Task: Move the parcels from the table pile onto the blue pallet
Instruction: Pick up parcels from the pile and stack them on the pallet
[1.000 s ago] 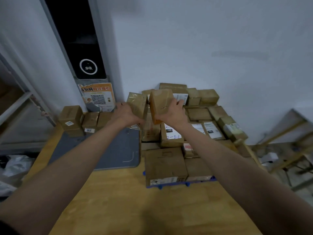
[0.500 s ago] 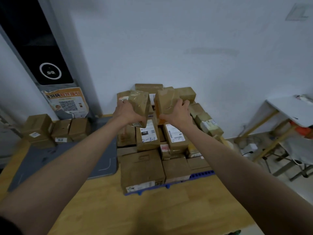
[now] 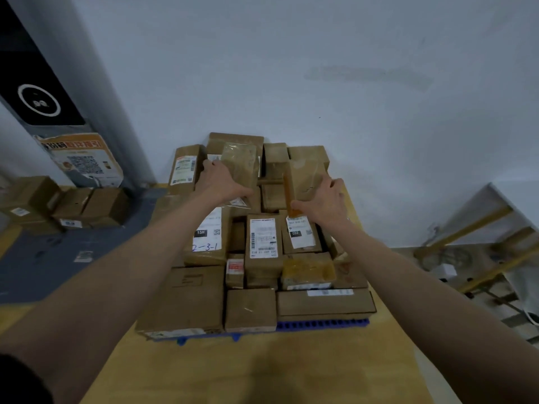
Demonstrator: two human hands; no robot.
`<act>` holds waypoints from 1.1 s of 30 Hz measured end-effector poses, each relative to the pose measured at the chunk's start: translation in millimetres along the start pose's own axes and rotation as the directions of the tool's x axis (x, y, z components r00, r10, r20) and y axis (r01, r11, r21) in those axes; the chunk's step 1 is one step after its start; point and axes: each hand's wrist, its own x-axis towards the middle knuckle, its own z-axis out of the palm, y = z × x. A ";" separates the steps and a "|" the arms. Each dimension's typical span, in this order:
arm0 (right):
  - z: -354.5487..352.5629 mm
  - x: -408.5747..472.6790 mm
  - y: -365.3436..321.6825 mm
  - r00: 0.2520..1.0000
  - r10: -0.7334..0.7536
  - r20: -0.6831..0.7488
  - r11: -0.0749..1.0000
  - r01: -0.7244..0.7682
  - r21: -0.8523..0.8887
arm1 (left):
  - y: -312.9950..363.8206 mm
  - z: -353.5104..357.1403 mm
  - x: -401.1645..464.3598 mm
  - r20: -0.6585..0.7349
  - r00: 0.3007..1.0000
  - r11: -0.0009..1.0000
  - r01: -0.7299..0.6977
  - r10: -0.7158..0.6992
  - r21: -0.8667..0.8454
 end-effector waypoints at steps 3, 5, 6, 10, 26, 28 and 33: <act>1.1 17.8 16.2 0.999 -0.019 0.027 1.000 0.019 0.008 | 9.4 9.6 7.9 -0.015 0.999 0.998 0.051 -0.051 0.025; 4.4 27.3 20.8 0.999 -0.029 0.032 0.999 0.030 -0.017 | 12.2 16.6 12.4 -0.007 0.997 0.997 0.074 -0.073 0.022; 6.9 31.6 21.6 0.999 -0.034 0.037 0.999 0.035 -0.026 | 13.3 20.3 14.5 0.000 0.997 0.997 0.082 -0.082 0.012; 19.1 47.9 21.1 0.994 -0.035 0.106 0.998 0.030 0.057 | 18.0 34.3 23.0 0.013 0.995 0.995 0.094 -0.094 0.019; 67.3 120.5 14.5 0.985 -0.033 0.171 0.999 0.040 -0.035 | 20.3 75.1 103.1 0.115 0.988 0.991 0.092 -0.103 0.094; 79.6 131.0 10.1 0.983 -0.025 0.180 0.999 0.030 -0.025 | 18.3 78.8 114.3 0.131 0.985 0.991 0.105 -0.116 0.085; 111.0 150.8 0.8 0.983 -0.008 0.185 0.999 0.017 -0.046 | 12.5 90.9 134.5 0.153 0.979 0.989 0.124 -0.135 0.078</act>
